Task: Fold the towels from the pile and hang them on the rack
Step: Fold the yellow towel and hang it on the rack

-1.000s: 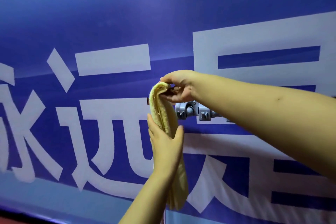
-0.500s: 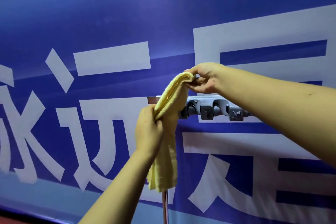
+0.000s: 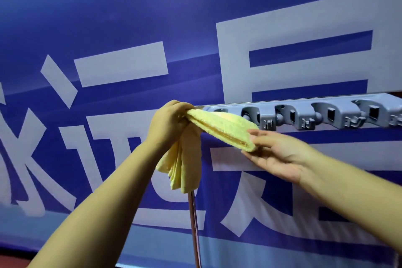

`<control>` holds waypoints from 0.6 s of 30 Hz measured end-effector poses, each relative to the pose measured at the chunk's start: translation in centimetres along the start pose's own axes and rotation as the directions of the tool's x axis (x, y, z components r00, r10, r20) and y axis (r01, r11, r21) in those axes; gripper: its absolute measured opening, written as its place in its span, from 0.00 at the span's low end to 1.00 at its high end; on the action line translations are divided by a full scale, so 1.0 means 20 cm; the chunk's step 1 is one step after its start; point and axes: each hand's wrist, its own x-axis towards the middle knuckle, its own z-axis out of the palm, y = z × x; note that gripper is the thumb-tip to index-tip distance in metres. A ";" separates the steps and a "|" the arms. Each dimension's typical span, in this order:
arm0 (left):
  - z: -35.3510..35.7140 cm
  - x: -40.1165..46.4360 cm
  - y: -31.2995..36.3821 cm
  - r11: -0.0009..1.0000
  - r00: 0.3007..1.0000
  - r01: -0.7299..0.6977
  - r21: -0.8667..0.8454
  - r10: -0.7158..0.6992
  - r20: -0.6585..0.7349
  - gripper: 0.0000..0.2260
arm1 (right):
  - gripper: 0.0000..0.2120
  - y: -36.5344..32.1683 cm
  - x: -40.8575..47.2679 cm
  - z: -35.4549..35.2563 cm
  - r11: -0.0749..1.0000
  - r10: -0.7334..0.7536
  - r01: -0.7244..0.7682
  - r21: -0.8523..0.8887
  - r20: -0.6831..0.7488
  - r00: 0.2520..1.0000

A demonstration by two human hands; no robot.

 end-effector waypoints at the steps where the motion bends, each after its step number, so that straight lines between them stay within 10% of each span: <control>1: -0.01 0.01 0.01 1.000 0.999 -0.020 -0.001 0.020 0.025 0.12 | 0.09 0.03 0.00 -0.02 1.000 0.009 -0.009 0.022 0.002 1.000; 18: -0.06 0.07 0.16 0.965 0.891 0.211 -0.157 -0.124 0.436 0.11 | 0.10 0.28 0.16 -0.16 0.988 0.151 -0.148 0.044 -0.080 0.985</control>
